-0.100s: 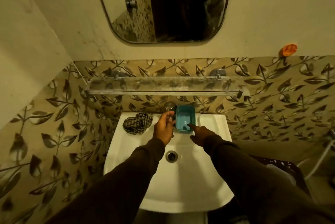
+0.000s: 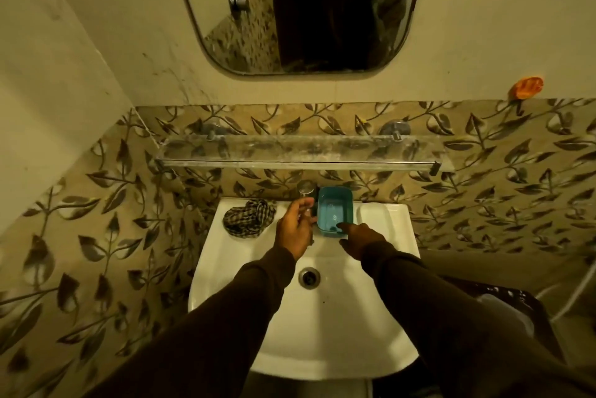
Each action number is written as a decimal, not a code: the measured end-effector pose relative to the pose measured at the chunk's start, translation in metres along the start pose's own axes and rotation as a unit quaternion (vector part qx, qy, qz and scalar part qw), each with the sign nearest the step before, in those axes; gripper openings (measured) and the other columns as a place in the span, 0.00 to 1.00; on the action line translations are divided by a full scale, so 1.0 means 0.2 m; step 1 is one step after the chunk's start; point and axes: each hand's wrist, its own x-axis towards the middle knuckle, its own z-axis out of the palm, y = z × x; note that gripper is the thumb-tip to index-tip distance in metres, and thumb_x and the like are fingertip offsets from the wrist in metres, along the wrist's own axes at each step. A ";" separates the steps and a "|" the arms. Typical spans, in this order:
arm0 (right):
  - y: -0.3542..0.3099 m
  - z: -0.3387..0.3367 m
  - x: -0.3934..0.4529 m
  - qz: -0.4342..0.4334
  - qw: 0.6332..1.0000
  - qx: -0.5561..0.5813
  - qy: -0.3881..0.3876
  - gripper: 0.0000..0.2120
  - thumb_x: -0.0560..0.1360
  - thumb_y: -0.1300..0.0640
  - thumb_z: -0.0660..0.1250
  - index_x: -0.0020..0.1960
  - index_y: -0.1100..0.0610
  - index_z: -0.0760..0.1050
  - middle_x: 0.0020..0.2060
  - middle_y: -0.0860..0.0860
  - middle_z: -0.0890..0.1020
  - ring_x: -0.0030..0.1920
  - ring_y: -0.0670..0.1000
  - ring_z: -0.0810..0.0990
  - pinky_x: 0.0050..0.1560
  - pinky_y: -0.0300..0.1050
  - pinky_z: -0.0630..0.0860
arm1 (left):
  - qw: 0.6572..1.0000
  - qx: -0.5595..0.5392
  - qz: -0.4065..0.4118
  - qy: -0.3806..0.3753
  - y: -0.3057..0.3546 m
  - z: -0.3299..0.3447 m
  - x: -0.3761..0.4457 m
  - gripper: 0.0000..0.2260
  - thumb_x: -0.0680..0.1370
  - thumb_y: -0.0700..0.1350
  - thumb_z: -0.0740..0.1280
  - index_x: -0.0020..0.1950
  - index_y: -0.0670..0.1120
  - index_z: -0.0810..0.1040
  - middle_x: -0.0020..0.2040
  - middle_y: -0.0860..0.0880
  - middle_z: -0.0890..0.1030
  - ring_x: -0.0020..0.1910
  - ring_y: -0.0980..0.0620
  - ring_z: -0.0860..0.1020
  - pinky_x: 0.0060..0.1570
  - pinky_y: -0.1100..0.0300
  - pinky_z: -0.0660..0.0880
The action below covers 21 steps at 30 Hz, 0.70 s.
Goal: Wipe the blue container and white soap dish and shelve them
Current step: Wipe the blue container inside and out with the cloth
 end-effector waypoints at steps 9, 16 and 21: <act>-0.02 -0.04 -0.10 0.012 0.997 0.047 0.054 0.15 0.78 0.53 0.64 0.63 0.54 0.75 0.57 0.57 0.79 0.54 0.56 0.80 0.55 0.48 0.79 | 0.997 -0.043 0.027 0.063 0.02 -0.04 -0.04 0.08 0.85 0.41 0.58 0.56 0.50 0.76 0.48 0.49 0.83 0.35 0.60 0.83 0.35 0.67 0.80; 0.08 -0.04 -0.45 -0.094 0.990 0.040 0.099 0.14 0.79 0.53 0.62 0.64 0.50 0.75 0.61 0.52 0.80 0.60 0.53 0.78 0.59 0.44 0.77 | 0.987 -0.112 -0.025 0.108 -0.01 -0.02 -0.17 0.07 0.84 0.47 0.61 0.53 0.55 0.79 0.48 0.49 0.84 0.38 0.55 0.80 0.31 0.68 0.77; -0.02 -0.04 -0.64 -0.195 0.966 0.077 0.148 0.12 0.77 0.50 0.64 0.60 0.46 0.78 0.53 0.48 0.85 0.53 0.49 0.83 0.53 0.44 0.80 | 0.973 -0.185 -0.121 0.071 0.01 -0.06 -0.22 0.21 0.84 0.58 0.56 0.68 0.48 0.76 0.61 0.42 0.82 0.54 0.45 0.83 0.53 0.48 0.82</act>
